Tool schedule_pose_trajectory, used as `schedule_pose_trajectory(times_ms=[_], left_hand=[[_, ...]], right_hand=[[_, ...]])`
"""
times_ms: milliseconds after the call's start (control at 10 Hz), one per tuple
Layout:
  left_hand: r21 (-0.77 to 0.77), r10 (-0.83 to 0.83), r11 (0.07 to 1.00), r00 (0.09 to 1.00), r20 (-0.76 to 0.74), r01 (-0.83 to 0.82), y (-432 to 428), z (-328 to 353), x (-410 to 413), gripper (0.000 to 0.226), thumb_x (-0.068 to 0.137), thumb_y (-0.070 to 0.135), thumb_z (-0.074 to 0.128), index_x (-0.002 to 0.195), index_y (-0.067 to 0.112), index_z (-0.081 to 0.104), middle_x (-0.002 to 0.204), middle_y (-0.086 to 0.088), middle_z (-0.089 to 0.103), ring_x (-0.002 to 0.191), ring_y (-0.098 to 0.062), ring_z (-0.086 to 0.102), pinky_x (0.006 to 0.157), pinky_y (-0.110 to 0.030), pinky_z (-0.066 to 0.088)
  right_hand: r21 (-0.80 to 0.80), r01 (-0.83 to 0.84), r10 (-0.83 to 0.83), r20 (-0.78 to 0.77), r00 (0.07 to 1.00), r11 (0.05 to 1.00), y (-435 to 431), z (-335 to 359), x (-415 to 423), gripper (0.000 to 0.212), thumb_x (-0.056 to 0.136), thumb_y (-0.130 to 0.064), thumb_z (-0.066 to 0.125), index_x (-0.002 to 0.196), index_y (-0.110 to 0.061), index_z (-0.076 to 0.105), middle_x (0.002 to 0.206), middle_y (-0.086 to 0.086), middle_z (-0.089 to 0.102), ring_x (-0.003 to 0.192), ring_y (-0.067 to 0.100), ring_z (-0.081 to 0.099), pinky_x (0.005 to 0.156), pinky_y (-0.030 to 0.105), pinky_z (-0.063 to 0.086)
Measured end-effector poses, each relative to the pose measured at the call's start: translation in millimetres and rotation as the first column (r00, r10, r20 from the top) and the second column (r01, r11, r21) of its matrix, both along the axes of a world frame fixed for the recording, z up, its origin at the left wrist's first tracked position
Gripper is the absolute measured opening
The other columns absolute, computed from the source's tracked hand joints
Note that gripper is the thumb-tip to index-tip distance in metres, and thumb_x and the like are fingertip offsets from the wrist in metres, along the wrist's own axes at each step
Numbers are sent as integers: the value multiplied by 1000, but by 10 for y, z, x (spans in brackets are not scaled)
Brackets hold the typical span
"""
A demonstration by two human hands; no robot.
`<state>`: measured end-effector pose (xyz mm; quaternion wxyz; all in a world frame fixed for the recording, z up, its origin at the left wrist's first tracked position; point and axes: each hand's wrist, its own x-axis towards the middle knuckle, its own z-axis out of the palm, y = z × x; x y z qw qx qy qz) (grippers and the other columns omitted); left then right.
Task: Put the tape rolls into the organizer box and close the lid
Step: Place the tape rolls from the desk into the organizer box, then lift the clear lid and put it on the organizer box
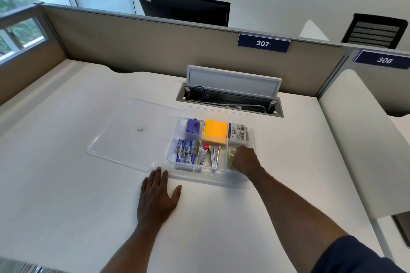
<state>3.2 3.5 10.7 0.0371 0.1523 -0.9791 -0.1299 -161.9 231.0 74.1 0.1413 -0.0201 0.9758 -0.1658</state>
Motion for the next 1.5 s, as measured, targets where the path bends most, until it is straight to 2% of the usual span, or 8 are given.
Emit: schedule_pose_trajectory(times_ms=[700, 900, 1000, 1100, 1200, 1300, 1400, 1500], left_hand=[[-5, 3, 1000, 1000, 2, -3, -13, -49, -12, 77, 84, 62, 31, 139, 10, 44, 150, -14, 40, 141, -27, 33, 116, -43, 26], [8, 4, 1000, 1000, -15, -4, -21, -71, -13, 78, 84, 63, 30, 140, 11, 42, 151, -13, 38, 142, -27, 30, 117, -42, 24], [40, -4, 999, 1000, -4, 4, -36, -57, -10, 80, 84, 64, 28, 142, 11, 39, 153, -12, 34, 143, -26, 27, 118, -42, 20], [59, -16, 998, 999, 29, 14, -47, -45, -19, 79, 85, 64, 24, 143, 12, 39, 154, -12, 32, 144, -26, 25, 118, -41, 18], [100, 4, 995, 1000, -1, -3, -95, 30, -60, 60, 89, 52, 32, 125, 12, 59, 139, -13, 54, 132, -28, 46, 110, -41, 35], [129, 30, 992, 994, -103, -16, -261, 178, -139, 32, 89, 37, 44, 86, 17, 70, 93, -6, 73, 88, -28, 68, 77, -36, 52], [164, 108, 983, 986, -127, -86, -506, 334, -242, 21, 88, 28, 55, 81, 16, 70, 83, -4, 72, 78, -27, 67, 68, -35, 53], [212, 193, 965, 965, -179, -153, -790, 426, -344, 17, 88, 24, 58, 84, 15, 71, 86, -5, 72, 80, -28, 67, 69, -34, 53]], right_hand=[[-63, 30, -33, -54, 998, 998, 43, 19, 62, 25, 77, -7, 59, 101, 1, 64, 102, 23, 70, 95, 38, 68, 79, 37, 56], [-181, 176, -224, -291, 930, 968, -41, 224, 78, 23, 82, -10, 51, 99, 0, 63, 100, 24, 70, 89, 42, 68, 70, 39, 58], [-262, 210, -298, -363, 883, 942, -86, 371, 39, 21, 87, -14, 49, 96, 0, 62, 98, 24, 70, 86, 43, 68, 66, 37, 56], [-288, 188, -292, -378, 878, 939, -197, 496, -20, 21, 89, -15, 50, 97, 1, 63, 96, 23, 70, 87, 41, 67, 66, 36, 55], [-324, 160, -283, -377, 882, 933, -455, 603, -68, 20, 87, -10, 49, 93, 2, 63, 88, 25, 69, 83, 41, 65, 62, 35, 49], [-347, 102, -239, -379, 894, 932, -801, 697, -72, 19, 85, -10, 49, 90, 1, 64, 87, 24, 69, 82, 40, 64, 61, 36, 45], [-377, 36, -186, -370, 910, 926, -1127, 757, -44, 18, 86, -12, 49, 87, -2, 64, 86, 20, 69, 80, 37, 63, 61, 33, 42], [-412, -31, -124, -345, 930, 911, -1440, 775, -13, 16, 85, -11, 51, 84, -2, 63, 85, 20, 69, 80, 36, 63, 62, 32, 44]])
